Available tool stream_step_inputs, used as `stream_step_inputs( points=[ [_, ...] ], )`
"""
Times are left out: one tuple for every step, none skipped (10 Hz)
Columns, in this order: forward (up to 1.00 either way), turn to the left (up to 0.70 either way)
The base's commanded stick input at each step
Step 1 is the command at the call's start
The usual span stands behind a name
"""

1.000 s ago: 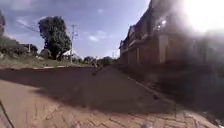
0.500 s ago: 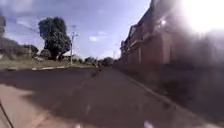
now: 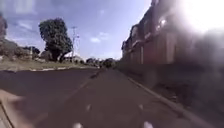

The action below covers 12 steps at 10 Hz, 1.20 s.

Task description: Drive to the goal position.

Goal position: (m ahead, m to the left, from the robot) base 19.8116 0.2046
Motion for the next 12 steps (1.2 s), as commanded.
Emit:
stream_step_inputs(
  points=[
    [0.7, 0.0],
    [0.7, 0.0],
    [0.7, 0.0],
    [0.7, 0.0],
    [0.7, -0.15],
    [0.7, -0.34],
    [0.7, -0.35],
    [0.7, -0.12],
    [0.7, -0.01],
    [0.7, 0.0],
    [0.7, 0.0],
    [0.7, 0.0]
  ],
)
